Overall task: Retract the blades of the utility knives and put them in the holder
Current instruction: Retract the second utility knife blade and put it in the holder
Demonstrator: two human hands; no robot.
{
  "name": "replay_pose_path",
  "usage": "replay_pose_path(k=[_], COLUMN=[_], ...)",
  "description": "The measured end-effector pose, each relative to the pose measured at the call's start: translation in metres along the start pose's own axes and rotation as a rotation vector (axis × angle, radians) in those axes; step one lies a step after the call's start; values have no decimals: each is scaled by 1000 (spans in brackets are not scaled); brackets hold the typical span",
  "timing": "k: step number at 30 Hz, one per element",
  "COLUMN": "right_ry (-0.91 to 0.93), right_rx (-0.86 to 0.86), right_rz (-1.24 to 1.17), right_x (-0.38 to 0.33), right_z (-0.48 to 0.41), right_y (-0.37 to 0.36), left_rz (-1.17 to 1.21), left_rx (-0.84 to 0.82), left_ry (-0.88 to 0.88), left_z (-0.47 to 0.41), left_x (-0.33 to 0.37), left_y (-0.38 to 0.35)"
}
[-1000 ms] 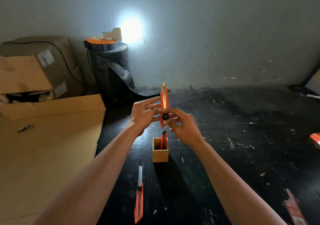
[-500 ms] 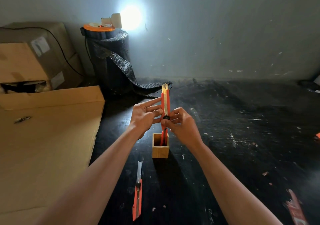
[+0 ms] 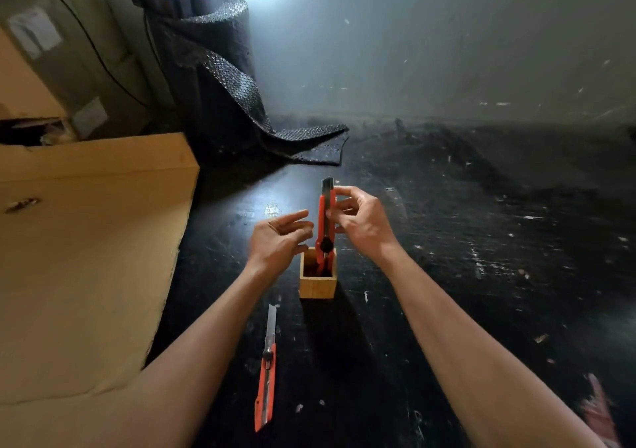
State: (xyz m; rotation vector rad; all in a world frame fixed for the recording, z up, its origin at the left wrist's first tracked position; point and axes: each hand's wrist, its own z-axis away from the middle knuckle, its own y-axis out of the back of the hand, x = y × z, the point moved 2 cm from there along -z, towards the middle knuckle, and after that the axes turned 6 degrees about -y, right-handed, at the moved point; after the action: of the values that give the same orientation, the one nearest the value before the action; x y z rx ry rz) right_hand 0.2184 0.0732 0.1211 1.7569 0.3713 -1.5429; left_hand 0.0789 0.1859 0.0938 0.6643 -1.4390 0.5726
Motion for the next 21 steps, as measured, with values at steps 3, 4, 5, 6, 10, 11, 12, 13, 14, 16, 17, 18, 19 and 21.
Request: replay_pose_path(k=[3,4,5,6,10,11,12,13,14,16,17,18,19,21], right_ry=[-55,-61,-60,-60,-86,-89,-93,-94,-96,-88,-85,-86,-92,-109], right_rx=[-21,-20,-24,-34,-99,-112,-122,-127,-130,-132,-131,-127,-124,-119], right_rz=[50,92,144,200,369,404,437,462,484,523,541,557,570,596], right_x=[16,19,23,25,36,39,41,42,42,43,44,44,46,48], right_z=[-12,-15,-18,-20,-27,-28,-30,-31,-33,-36,-37,-37,-37,-36], right_y=[-9,-12,-16,-19,-35,-38,-40,-43,-45,-50,-52,-54,-56,-58], left_rz=[-227,-285,-338,-381,-482,-484,-476,-461,-445,-411,-396,-385,-377,-362], left_rx=[-4,-17,-32,-43,-60,-67,-71,-72,-65,-41,-31,-24,-21,-20], left_ry=[9,20,33,48,88,96,109,122,134,141,142,141,139,137], left_z=[-2,-1,0,1,3,4,4,4,5,6,7,7,8,10], left_x=[-29,-37,-45,-54,-77,-81,-85,-88,-92,-98,-100,-102,-103,-103], left_y=[5,5,4,2,-4,-6,-8,-9,-10,-9,-9,-9,-9,-9])
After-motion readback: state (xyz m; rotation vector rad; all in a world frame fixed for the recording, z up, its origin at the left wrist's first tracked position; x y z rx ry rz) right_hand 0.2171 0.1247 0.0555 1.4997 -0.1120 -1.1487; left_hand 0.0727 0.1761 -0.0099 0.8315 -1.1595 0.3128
